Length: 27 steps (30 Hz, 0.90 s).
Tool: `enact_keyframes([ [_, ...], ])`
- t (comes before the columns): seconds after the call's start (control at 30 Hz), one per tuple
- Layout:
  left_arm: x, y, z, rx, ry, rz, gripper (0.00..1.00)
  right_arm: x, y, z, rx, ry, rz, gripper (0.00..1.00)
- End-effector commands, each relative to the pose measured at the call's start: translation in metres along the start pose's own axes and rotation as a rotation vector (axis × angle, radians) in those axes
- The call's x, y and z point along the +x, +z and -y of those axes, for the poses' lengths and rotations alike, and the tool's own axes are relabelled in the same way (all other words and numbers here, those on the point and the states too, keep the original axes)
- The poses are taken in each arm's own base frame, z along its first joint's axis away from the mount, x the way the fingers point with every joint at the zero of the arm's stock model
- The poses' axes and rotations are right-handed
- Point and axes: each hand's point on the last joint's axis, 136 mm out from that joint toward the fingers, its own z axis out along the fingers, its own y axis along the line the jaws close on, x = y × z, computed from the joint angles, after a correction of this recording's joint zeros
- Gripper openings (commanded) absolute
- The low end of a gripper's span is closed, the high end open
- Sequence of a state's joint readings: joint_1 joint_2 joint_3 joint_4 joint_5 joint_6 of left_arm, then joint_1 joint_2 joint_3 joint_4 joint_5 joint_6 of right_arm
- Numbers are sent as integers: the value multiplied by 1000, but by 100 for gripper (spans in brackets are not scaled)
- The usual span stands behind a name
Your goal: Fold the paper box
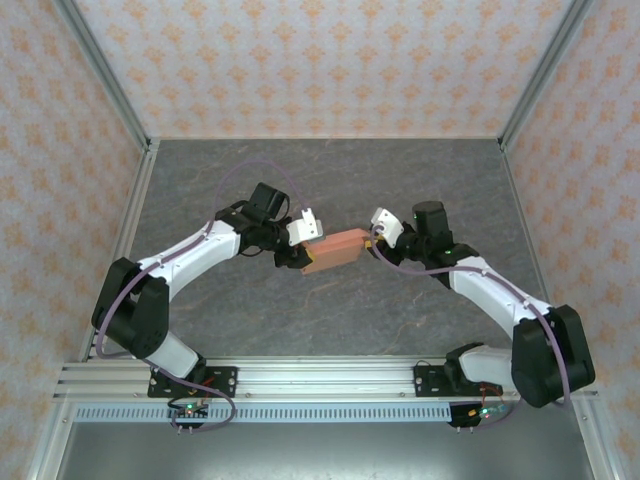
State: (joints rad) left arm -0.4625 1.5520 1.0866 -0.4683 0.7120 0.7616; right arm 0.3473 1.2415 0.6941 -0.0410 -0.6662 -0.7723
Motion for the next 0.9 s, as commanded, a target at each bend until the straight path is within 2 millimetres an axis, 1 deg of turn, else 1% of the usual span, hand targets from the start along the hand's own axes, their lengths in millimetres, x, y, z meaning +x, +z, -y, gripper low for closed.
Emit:
enact_keyframes([
  [0.0,-11,-3,-1,22,26,32,34,-19,-1,5,3,-42,40,28],
  [0.3,-10,0,-1,31,23,26,35,-23,3,6,-2,-49,42,22],
  [0.5,-9,2,-2,32,21,22,35,-23,7,5,-11,-45,31,12],
  [0.63,-7,5,-4,29,16,14,35,-27,7,6,-1,-39,30,6],
  [0.87,0,11,-8,7,9,-35,38,-30,9,6,22,-21,-31,3],
])
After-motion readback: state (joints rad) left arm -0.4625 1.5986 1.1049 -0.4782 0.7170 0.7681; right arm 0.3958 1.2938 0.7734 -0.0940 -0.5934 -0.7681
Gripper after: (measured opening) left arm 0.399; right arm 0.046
